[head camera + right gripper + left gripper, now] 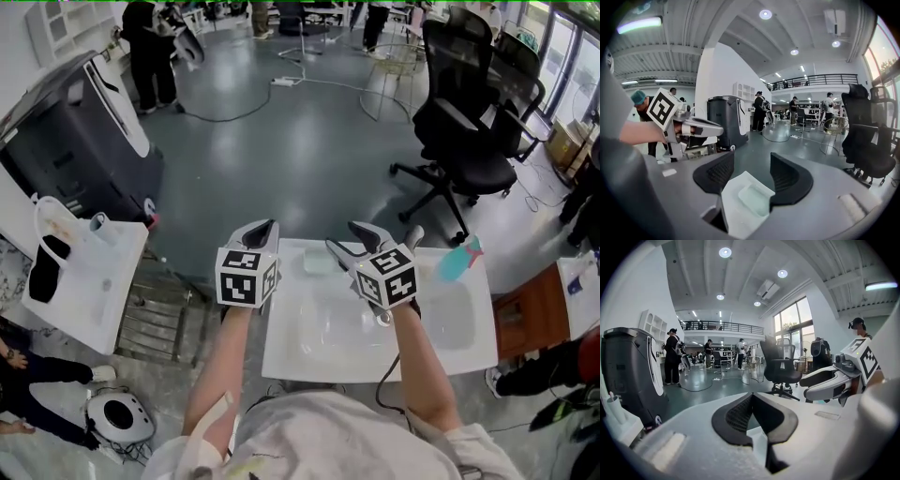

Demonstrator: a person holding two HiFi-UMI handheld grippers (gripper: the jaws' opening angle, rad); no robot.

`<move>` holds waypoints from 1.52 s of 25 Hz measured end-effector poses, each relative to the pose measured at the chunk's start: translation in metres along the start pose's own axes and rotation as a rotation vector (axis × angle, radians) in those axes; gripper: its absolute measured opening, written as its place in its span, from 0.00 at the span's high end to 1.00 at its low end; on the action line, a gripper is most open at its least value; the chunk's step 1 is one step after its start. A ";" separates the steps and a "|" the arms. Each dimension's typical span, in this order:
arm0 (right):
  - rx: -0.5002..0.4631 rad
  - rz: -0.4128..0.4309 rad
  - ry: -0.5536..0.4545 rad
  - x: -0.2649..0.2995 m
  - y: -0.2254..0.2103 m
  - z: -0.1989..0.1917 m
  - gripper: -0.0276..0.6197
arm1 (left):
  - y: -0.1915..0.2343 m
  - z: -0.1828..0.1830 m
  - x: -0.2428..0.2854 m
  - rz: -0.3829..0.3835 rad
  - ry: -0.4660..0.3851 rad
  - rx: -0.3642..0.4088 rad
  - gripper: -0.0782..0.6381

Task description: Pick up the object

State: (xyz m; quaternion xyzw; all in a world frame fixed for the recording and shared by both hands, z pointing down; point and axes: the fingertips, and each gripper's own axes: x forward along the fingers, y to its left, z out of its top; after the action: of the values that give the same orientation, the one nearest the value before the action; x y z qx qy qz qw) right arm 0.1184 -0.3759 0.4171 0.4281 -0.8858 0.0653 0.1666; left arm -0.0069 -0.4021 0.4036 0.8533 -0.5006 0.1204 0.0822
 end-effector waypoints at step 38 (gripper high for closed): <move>-0.457 0.442 0.603 0.076 0.031 -0.173 0.66 | 0.018 -0.054 -0.027 0.096 0.048 -0.039 0.89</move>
State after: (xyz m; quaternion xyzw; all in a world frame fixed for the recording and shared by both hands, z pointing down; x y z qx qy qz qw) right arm 0.0916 -0.3676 0.6065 0.1420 -0.8596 0.0240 0.4902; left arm -0.0424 -0.3743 0.4483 0.8233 -0.5412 0.1350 0.1050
